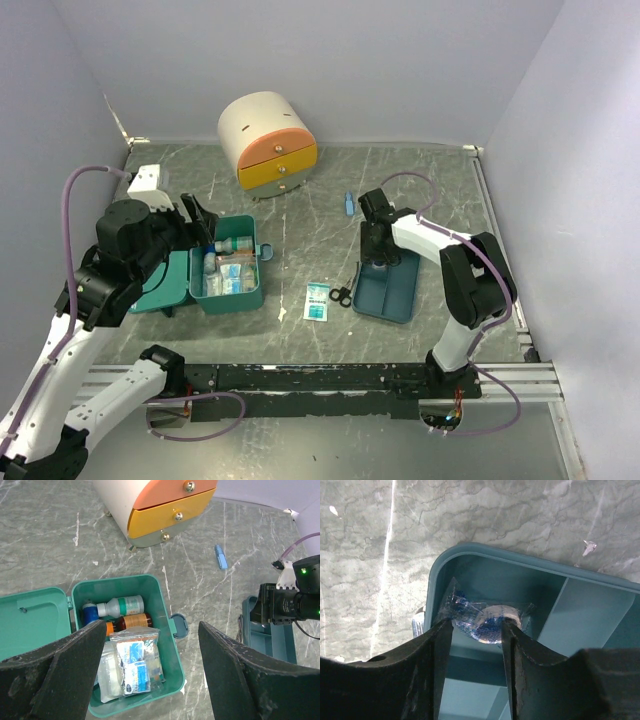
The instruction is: Organize the medicine kit
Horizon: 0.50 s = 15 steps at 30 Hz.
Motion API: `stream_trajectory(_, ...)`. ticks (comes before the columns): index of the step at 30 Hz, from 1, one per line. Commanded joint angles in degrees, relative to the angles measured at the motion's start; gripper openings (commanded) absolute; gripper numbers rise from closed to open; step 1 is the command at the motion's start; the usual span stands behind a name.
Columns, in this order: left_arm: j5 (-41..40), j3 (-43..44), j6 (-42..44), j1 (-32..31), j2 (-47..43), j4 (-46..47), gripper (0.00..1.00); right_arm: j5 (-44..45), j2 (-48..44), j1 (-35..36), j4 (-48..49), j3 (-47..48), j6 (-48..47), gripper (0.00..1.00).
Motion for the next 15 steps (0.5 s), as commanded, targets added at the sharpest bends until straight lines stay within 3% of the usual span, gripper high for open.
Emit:
stream_trajectory(1,-0.79,0.51,0.49,0.32,-0.75,0.3,0.86,2.55,0.34,0.23,0.57,-0.62,1.11,0.46)
stream_trajectory(9,-0.87,1.45,0.29,0.32,-0.81,-0.62,0.85,4.06,-6.52,0.41,-7.6,4.26,2.41,0.56)
stream_trajectory(15,-0.62,1.46,-0.59,0.32,-1.31,-0.46,0.85,-1.63,-11.98,1.69,-9.31,3.66,5.01,0.57)
